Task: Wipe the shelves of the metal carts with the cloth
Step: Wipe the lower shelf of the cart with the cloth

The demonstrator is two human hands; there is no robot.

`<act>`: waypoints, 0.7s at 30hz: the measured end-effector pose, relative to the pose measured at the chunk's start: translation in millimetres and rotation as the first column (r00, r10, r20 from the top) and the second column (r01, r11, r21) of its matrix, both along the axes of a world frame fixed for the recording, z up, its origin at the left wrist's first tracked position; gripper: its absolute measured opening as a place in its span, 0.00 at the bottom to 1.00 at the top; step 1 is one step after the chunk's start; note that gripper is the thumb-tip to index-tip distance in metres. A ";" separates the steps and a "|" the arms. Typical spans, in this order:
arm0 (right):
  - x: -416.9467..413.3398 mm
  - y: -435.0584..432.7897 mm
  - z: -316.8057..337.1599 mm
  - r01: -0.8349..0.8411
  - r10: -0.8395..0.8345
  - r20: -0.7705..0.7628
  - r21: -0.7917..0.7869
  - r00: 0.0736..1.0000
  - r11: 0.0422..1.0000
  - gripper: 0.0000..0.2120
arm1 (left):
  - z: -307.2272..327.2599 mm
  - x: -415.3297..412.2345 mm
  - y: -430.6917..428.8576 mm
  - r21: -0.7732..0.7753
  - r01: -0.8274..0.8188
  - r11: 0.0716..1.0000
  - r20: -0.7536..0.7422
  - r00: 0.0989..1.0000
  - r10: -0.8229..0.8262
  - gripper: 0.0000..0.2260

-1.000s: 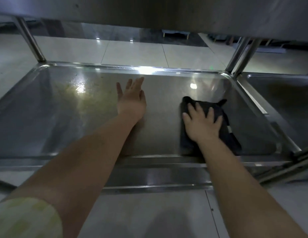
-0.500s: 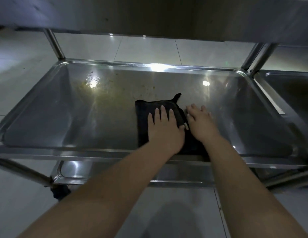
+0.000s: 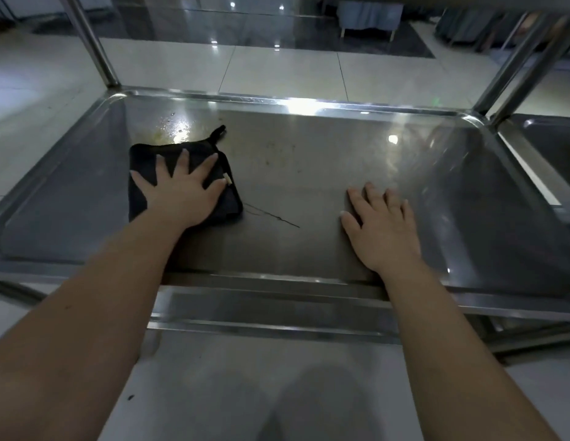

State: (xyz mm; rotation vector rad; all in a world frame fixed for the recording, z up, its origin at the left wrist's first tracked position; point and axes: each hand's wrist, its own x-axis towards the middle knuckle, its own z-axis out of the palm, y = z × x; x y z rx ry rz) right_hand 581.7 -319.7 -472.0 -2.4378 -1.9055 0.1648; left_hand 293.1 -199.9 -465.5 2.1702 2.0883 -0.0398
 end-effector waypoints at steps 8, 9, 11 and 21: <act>0.7 -2.5 0.3 0.019 -0.017 -0.038 0.039 0.999 0.999 0.28 | 1.0 171.9 -16.8 0.053 0.409 0.911 0.036 0.911 -0.411 0.25; 2.6 -2.8 0.6 0.033 -0.030 -0.068 0.049 0.997 0.998 0.28 | 0.6 186.9 -23.4 0.048 0.450 0.892 0.043 0.891 -0.451 0.24; 5.3 -3.2 1.4 0.048 -0.042 -0.107 0.048 0.993 0.998 0.28 | 0.0 193.7 -25.2 0.044 0.467 0.883 0.063 0.881 -0.469 0.24; 7.3 41.9 12.4 0.045 -0.049 -0.057 -0.070 0.997 0.996 0.28 | -0.8 68.9 29.7 0.056 0.209 0.976 0.046 0.976 -0.212 0.27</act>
